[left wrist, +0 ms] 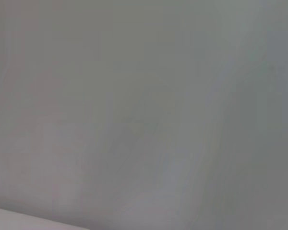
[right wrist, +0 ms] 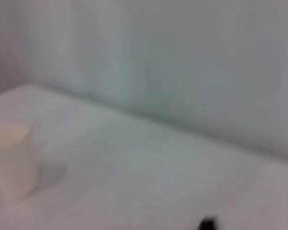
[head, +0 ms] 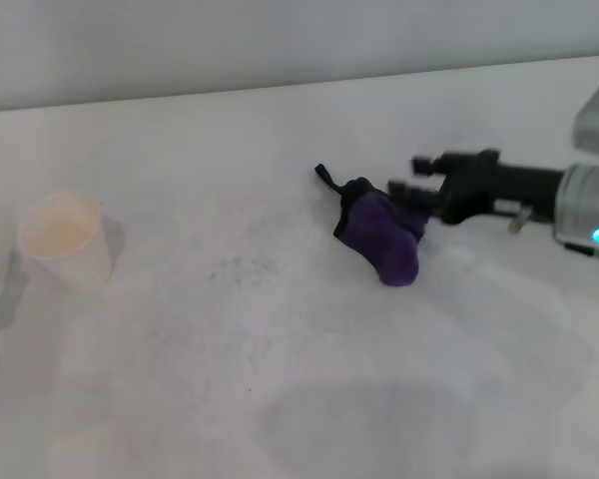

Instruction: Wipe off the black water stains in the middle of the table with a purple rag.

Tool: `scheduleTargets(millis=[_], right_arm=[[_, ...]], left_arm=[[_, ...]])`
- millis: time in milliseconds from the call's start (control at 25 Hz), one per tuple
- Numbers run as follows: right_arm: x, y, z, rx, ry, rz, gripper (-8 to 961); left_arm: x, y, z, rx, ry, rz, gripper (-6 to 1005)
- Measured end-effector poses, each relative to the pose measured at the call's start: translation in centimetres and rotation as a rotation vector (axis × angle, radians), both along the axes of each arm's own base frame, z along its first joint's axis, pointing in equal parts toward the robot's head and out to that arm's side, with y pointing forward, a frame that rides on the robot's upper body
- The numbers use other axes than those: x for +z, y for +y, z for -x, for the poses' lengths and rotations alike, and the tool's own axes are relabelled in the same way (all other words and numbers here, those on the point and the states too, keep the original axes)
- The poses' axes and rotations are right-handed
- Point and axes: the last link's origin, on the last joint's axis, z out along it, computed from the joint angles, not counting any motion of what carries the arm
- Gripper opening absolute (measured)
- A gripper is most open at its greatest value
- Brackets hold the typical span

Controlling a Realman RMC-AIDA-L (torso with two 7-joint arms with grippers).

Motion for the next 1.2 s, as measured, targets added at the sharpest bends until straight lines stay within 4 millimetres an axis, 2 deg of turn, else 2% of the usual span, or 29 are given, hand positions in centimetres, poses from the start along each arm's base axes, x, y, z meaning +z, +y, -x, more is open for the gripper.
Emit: scheduleTargets(millis=[200, 360, 440, 600, 840, 1200], right_arm=[[3.3, 0.4, -0.3, 0.075, 0.129, -0.151, 525], [6.1, -0.5, -1.4, 0.14, 0.345, -0.406, 668], [6.8, -1.7, -2.7, 0.144, 0.405, -0.585, 736], [6.5, -3.6, -5.7, 0.07, 0.296, -0.818, 864], [5.0, -4.8, -9.7, -0.146, 0.121, -0.853, 868], [4.6, -4.7, -10.3, -0.195, 0.105, -0.83, 868]], left_arm=[[0.0, 0.2, -0.1, -0.006, -0.001, 0.0, 883], [0.0, 0.5, -0.4, -0.015, -0.002, 0.0, 883], [0.1, 0.6, -0.4, -0.015, -0.002, -0.002, 883], [0.2, 0.7, -0.4, -0.015, -0.005, -0.01, 883], [0.1, 1.1, -0.7, -0.023, -0.006, -0.009, 883], [0.0, 1.5, -0.9, -0.029, -0.007, -0.004, 883]])
